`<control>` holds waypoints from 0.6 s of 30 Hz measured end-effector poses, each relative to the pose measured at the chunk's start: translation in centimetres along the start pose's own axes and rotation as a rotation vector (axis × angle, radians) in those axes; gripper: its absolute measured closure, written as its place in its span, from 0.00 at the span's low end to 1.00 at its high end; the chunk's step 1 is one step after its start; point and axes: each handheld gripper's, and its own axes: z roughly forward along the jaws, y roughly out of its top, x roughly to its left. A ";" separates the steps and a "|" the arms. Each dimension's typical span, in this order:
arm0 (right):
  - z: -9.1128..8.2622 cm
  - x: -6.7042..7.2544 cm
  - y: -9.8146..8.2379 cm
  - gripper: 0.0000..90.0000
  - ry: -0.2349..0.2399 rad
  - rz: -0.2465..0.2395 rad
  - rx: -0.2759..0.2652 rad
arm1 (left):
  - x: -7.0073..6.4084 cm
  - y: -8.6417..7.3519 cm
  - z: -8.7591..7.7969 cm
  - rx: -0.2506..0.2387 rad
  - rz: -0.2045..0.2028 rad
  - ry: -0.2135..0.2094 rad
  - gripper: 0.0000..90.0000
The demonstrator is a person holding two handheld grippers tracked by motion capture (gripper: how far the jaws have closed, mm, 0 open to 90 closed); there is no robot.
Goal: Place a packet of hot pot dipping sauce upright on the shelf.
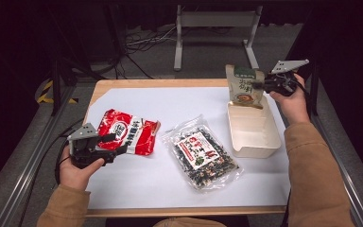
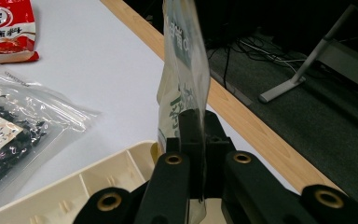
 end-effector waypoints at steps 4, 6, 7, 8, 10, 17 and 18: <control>0.0 0.1 0.1 1.00 0.007 -0.009 0.003 | 0.0 0.0 0.0 0.002 0.001 -0.004 0.35; -0.1 0.1 0.1 1.00 0.013 -0.019 0.008 | 0.0 0.0 0.0 0.001 0.005 -0.003 0.35; -0.2 0.1 0.1 1.00 0.014 -0.024 0.012 | 0.0 0.0 0.0 0.001 0.003 -0.004 0.35; -0.3 0.1 0.1 1.00 0.013 -0.028 0.014 | 0.0 0.0 0.0 0.002 -0.001 -0.005 0.35; -0.4 0.1 0.0 1.00 0.017 -0.030 0.025 | 0.0 0.0 0.1 0.002 -0.002 -0.004 0.35; 0.0 0.1 0.0 1.00 0.018 -0.040 0.033 | -0.1 0.0 0.2 0.001 -0.001 -0.007 0.35; 0.2 0.2 0.0 1.00 0.022 -0.044 0.033 | -0.1 0.0 0.2 0.000 -0.001 -0.007 0.35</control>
